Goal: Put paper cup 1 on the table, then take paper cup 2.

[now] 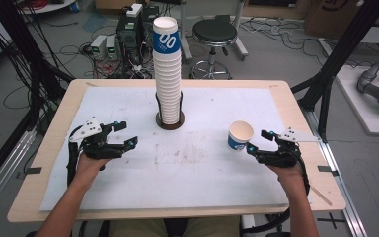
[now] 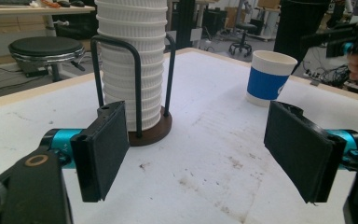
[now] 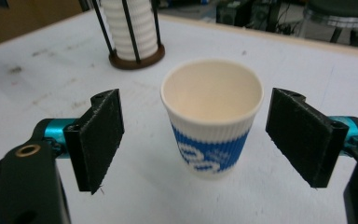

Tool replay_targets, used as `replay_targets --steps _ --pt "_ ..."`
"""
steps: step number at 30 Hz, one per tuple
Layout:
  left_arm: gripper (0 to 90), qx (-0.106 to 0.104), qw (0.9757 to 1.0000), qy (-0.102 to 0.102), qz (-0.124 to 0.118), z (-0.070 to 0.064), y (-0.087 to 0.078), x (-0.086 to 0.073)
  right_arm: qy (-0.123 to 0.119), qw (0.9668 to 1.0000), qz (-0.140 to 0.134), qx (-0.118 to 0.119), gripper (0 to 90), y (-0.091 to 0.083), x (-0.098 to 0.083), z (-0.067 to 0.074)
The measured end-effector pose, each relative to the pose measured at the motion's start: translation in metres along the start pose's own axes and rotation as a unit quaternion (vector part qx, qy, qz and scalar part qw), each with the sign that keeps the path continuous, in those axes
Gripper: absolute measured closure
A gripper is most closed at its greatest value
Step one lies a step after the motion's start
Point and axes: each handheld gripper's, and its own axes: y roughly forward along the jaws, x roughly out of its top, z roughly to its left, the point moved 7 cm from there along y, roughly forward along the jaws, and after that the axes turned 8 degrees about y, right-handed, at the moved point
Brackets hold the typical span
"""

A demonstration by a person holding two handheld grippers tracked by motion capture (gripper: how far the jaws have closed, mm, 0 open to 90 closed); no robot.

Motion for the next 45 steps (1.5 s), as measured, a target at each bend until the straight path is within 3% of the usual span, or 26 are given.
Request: replay_targets --steps 4,13,31,36,38,40,45 --pt "21.8 -0.006 1.0000 0.001 0.002 -0.001 0.003 -0.002 -0.015 0.9998 -0.011 -0.003 19.5 0.001 0.011 0.007" --pt "21.8 0.006 1.0000 -0.003 -0.006 0.003 -0.005 0.000 -0.016 0.9998 0.008 0.004 19.5 0.012 0.009 0.013" --pt "21.0 0.003 0.9998 -0.009 -0.019 0.006 -0.006 0.005 -0.015 0.9996 0.012 0.020 19.5 0.016 0.012 0.021" --pt "16.4 0.010 0.9989 -0.013 -0.043 0.011 -0.001 0.022 -0.013 0.9994 0.017 0.025 19.5 0.017 0.013 0.024" --pt "16.1 0.008 0.9978 -0.018 -0.063 0.015 0.003 0.035 -0.014 0.9993 0.019 0.027 19.6 0.016 0.015 0.025" --pt "16.1 0.006 0.9974 -0.020 -0.069 0.017 0.009 0.046 -0.017 0.9993 0.020 0.028 19.5 0.014 0.019 0.026" --pt "16.2 -0.007 0.9973 0.005 -0.073 0.017 0.025 0.074 -0.023 0.9991 0.018 0.031 19.5 0.011 0.028 0.029"
